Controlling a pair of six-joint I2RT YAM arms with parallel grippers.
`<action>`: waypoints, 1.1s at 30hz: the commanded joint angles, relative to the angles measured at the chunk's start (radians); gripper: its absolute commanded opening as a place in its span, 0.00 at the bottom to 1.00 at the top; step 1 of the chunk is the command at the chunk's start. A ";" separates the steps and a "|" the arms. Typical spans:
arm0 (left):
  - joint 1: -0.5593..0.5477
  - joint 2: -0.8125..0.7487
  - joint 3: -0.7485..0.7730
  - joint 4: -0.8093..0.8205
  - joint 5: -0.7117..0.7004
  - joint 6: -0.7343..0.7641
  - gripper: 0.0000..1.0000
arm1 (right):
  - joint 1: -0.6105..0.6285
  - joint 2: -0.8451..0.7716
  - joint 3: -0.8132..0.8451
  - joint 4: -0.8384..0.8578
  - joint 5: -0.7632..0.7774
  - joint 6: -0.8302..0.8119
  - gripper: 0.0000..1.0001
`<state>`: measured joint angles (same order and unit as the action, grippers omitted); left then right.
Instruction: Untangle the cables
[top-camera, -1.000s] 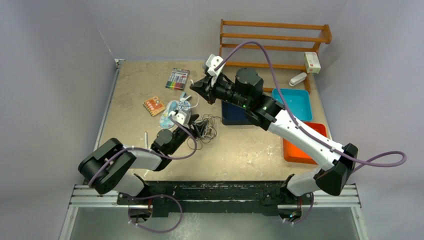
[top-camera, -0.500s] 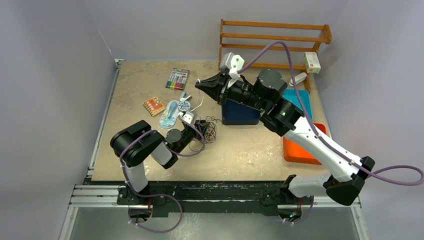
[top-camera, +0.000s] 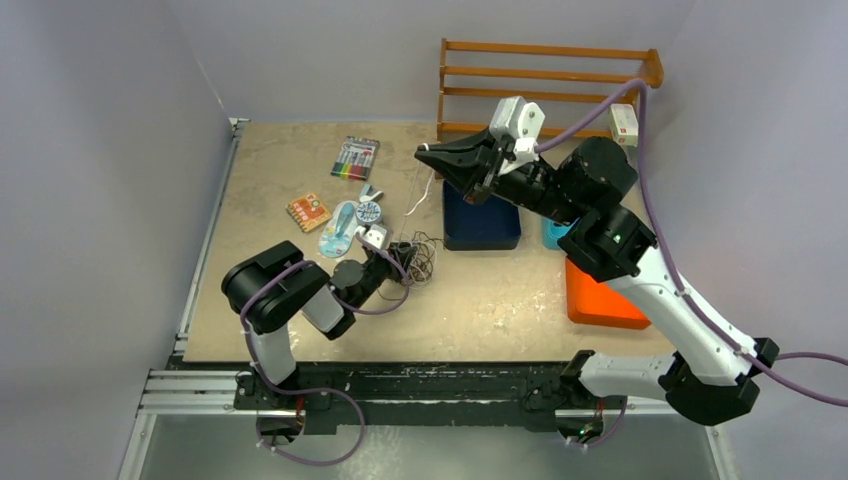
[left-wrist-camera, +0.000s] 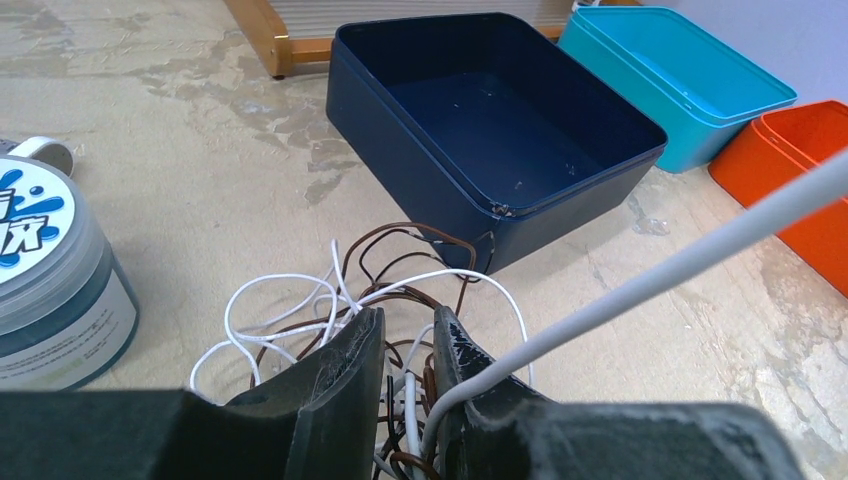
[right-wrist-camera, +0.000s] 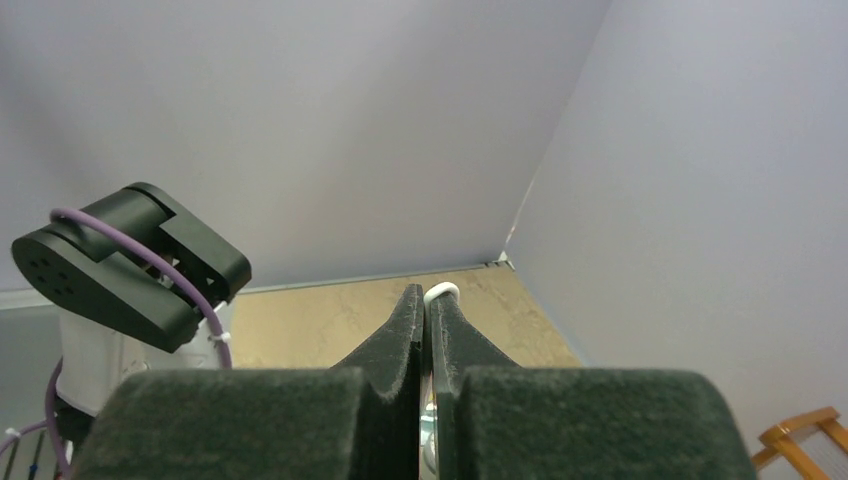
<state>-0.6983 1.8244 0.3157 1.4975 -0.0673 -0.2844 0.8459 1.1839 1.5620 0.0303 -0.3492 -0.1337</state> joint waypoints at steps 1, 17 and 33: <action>-0.003 -0.003 -0.030 -0.024 -0.047 0.020 0.23 | 0.002 -0.044 0.100 0.112 0.073 -0.065 0.00; -0.002 0.003 -0.050 -0.043 -0.043 0.022 0.23 | 0.002 -0.047 0.242 0.171 0.395 -0.197 0.00; -0.002 -0.024 -0.080 -0.089 -0.050 0.021 0.26 | 0.002 0.000 0.431 0.183 0.583 -0.347 0.00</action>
<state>-0.7029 1.8046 0.2523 1.4506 -0.1001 -0.2691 0.8501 1.1938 1.8835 0.0406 0.1677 -0.4038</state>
